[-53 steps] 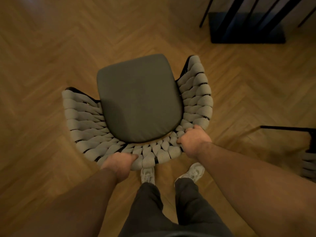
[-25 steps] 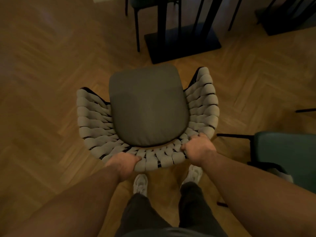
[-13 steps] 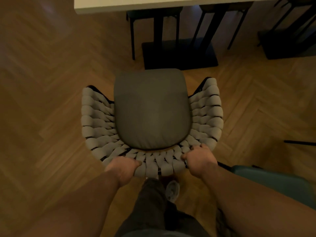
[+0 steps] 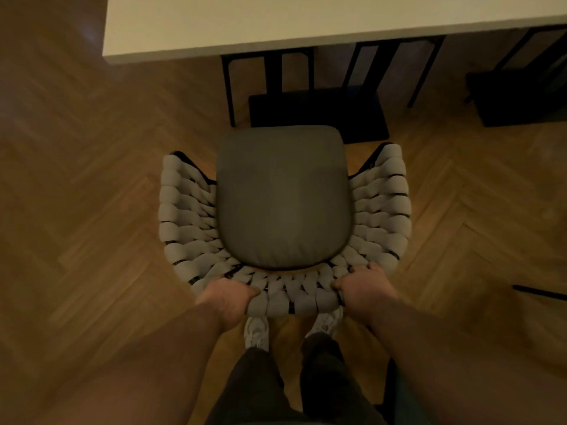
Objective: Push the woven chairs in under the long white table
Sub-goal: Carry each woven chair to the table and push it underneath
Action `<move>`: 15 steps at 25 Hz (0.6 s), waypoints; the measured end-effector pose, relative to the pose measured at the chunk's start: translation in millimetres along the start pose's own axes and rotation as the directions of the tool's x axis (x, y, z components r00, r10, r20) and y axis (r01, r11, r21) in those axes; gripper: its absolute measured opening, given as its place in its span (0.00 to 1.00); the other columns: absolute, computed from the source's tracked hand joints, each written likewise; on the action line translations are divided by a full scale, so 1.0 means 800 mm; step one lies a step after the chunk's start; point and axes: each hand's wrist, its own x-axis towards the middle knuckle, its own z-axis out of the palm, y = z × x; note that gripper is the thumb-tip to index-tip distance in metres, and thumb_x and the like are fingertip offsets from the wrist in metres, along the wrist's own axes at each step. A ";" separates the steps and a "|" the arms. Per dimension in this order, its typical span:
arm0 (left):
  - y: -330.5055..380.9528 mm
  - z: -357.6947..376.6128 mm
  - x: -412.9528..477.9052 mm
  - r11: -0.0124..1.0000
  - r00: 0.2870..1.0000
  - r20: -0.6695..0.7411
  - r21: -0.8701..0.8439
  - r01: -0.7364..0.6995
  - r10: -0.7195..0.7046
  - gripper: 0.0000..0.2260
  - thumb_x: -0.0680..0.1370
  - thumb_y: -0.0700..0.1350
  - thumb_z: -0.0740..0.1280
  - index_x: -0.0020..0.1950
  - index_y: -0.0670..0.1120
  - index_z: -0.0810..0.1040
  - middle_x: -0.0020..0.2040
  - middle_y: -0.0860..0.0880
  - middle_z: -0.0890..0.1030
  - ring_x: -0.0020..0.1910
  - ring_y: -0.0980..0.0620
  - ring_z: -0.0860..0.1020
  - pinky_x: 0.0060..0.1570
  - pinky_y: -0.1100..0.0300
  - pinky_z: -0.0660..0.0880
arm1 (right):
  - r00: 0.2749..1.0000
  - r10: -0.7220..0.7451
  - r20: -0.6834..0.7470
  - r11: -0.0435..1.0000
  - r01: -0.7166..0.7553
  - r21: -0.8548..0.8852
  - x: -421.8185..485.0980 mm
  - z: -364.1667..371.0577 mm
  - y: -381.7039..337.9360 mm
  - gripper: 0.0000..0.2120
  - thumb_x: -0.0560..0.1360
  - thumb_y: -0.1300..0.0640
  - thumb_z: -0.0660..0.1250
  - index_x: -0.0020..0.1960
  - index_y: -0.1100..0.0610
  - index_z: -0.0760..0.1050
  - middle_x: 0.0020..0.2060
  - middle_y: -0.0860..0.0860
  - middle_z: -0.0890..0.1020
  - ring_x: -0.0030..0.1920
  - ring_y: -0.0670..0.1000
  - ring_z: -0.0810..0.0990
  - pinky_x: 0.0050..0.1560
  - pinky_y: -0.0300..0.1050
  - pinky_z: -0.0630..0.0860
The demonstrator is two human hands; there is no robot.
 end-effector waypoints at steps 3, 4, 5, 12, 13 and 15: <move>0.012 -0.024 0.027 0.999 0.999 0.007 -0.029 0.038 -0.038 0.25 0.85 0.43 0.59 0.80 0.62 0.65 0.72 0.52 0.78 0.68 0.47 0.78 0.68 0.48 0.73 | 1.000 -0.028 -0.014 0.999 0.027 -0.029 0.017 -0.009 0.039 0.17 0.81 0.51 0.64 0.69 0.42 0.74 0.65 0.51 0.80 0.68 0.56 0.74 0.71 0.60 0.65; 0.011 -0.032 0.035 0.999 0.999 0.016 -0.027 0.040 -0.039 0.25 0.85 0.44 0.59 0.81 0.62 0.64 0.72 0.53 0.78 0.68 0.48 0.78 0.69 0.48 0.72 | 0.999 -0.035 -0.020 0.999 0.035 -0.033 0.023 -0.016 0.049 0.17 0.81 0.52 0.64 0.69 0.42 0.74 0.64 0.51 0.80 0.67 0.56 0.74 0.71 0.60 0.66; 0.013 -0.040 0.041 0.999 0.999 0.023 -0.024 0.042 -0.042 0.26 0.85 0.43 0.58 0.81 0.62 0.64 0.73 0.53 0.77 0.69 0.48 0.77 0.70 0.48 0.72 | 0.999 -0.043 -0.026 0.998 0.042 -0.039 0.028 -0.023 0.059 0.17 0.81 0.53 0.64 0.69 0.42 0.75 0.63 0.51 0.80 0.66 0.56 0.75 0.70 0.59 0.66; -0.002 -0.081 0.081 0.996 0.997 -0.021 -0.041 0.075 -0.076 0.25 0.84 0.42 0.60 0.79 0.61 0.66 0.71 0.53 0.79 0.67 0.49 0.78 0.71 0.50 0.69 | 0.999 -0.031 -0.022 0.999 0.030 -0.044 0.077 -0.062 0.093 0.20 0.84 0.55 0.60 0.73 0.41 0.73 0.68 0.53 0.78 0.70 0.57 0.72 0.74 0.60 0.62; -0.009 -0.086 0.087 0.996 0.997 -0.014 -0.036 0.078 -0.079 0.25 0.83 0.42 0.60 0.79 0.61 0.66 0.71 0.53 0.79 0.67 0.49 0.78 0.71 0.49 0.69 | 0.999 -0.030 -0.018 0.999 0.029 -0.044 0.083 -0.069 0.096 0.20 0.84 0.55 0.60 0.73 0.41 0.73 0.68 0.53 0.78 0.70 0.57 0.72 0.73 0.60 0.63; -0.021 -0.096 0.097 0.996 0.996 -0.008 -0.018 0.085 -0.085 0.26 0.83 0.41 0.59 0.79 0.62 0.66 0.71 0.53 0.79 0.66 0.49 0.79 0.71 0.47 0.70 | 1.000 -0.021 -0.022 0.999 0.020 -0.045 0.093 -0.082 0.098 0.20 0.84 0.55 0.59 0.73 0.41 0.73 0.68 0.53 0.78 0.69 0.56 0.73 0.72 0.59 0.64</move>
